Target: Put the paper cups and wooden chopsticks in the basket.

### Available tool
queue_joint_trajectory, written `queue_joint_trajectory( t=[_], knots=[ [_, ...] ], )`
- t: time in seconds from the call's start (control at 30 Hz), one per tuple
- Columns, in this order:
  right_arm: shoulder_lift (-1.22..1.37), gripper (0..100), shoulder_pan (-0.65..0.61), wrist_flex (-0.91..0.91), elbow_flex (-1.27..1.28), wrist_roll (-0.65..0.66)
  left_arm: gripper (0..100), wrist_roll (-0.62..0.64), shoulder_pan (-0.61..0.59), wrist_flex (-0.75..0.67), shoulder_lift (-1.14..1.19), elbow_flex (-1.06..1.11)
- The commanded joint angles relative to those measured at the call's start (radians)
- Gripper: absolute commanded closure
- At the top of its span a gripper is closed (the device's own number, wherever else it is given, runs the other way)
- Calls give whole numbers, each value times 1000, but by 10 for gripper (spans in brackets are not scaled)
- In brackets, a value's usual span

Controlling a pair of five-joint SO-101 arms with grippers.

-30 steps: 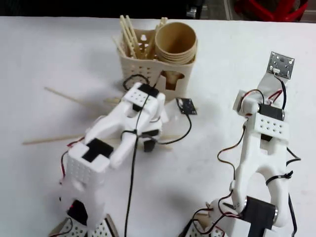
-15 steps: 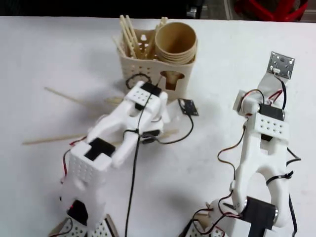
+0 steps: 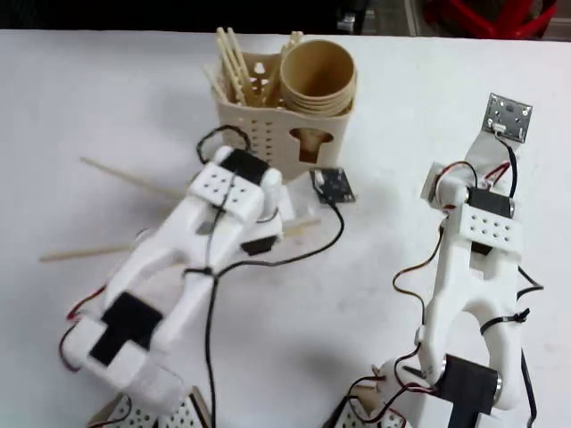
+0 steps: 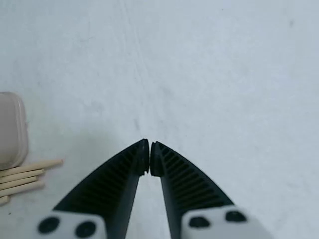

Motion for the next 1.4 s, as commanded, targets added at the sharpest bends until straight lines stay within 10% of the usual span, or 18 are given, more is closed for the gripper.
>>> queue_joint_trajectory(
  t=[0.0,0.6,1.37],
  knots=[
    [-44,978,12,-15,-9,-2,978,60,10,5,-219,-14],
    [-44,978,8,-35,8,-2,978,333,8,-58,-478,-400],
    [-44,978,7,-36,8,-2,979,506,-77,-1065,-475,-163]
  ],
)
